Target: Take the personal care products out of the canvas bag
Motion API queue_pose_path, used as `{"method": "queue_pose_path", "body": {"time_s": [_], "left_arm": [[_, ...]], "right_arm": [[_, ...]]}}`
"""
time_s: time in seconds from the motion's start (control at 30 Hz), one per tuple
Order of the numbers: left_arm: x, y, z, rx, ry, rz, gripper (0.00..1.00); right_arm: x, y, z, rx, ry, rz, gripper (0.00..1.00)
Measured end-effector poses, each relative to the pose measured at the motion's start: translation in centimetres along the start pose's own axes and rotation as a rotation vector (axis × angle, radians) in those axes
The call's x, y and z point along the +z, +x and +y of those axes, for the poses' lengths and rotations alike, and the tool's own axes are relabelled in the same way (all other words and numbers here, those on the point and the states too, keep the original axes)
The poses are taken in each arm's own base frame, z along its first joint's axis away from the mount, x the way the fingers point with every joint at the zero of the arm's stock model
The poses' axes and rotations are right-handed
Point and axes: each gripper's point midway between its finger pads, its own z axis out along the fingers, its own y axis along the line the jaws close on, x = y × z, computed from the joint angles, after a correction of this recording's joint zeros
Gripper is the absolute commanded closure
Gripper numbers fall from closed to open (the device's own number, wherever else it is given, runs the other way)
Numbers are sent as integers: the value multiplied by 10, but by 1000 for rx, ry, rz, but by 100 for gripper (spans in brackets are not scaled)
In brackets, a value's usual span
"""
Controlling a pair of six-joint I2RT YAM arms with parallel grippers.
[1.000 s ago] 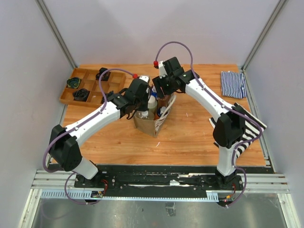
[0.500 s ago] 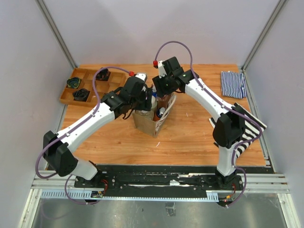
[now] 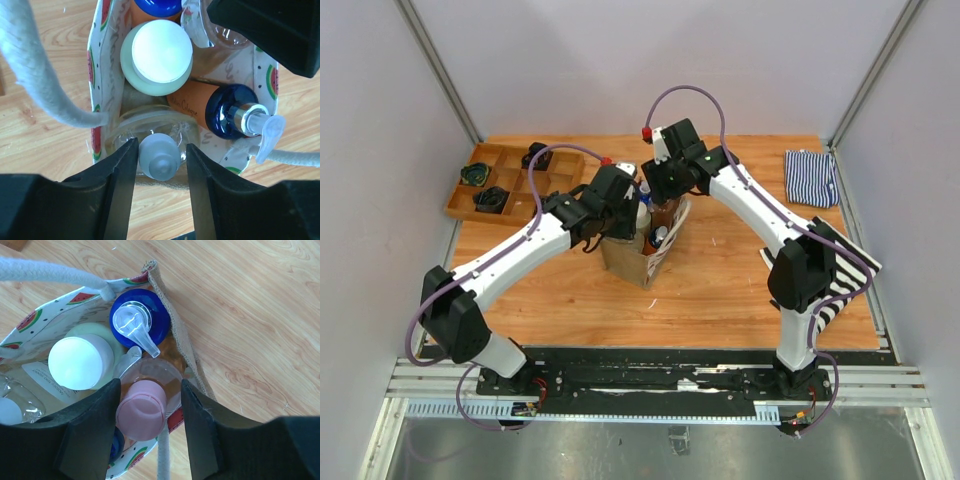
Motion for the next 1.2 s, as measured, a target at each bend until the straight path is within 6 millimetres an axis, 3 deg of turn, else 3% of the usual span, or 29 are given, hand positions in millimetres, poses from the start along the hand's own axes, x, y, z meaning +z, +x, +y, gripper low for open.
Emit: {"method": "queue_pose_path", "body": {"time_s": [0.1,0.2,0.3,0.43,0.57,0.83,0.97,1.2], "left_arm": [[1,6,1,9,-8,24,44],[-1,9,0,15,-11,36,45],[-1,10,0,18,-13,36,55],[0,10,2,23,-22,36,66],[1,9,4,31,-31,31,98],[-6,4,6,57,-65,66,99],[-26,-18,4,60,-77,45,100],[-92,-92,-1,26,-75,-138,100]], "right_arm": [[0,2,2,-2,-1,7,47],[0,2,2,-6,4,7,62],[-3,-3,3,-16,9,-9,73],[-4,-3,2,-18,15,-6,74],[-4,-3,2,-18,15,-6,95],[-8,-2,2,-17,15,8,99],[-14,1,2,-15,18,30,99],[-45,-21,1,-17,38,-14,99]]}}
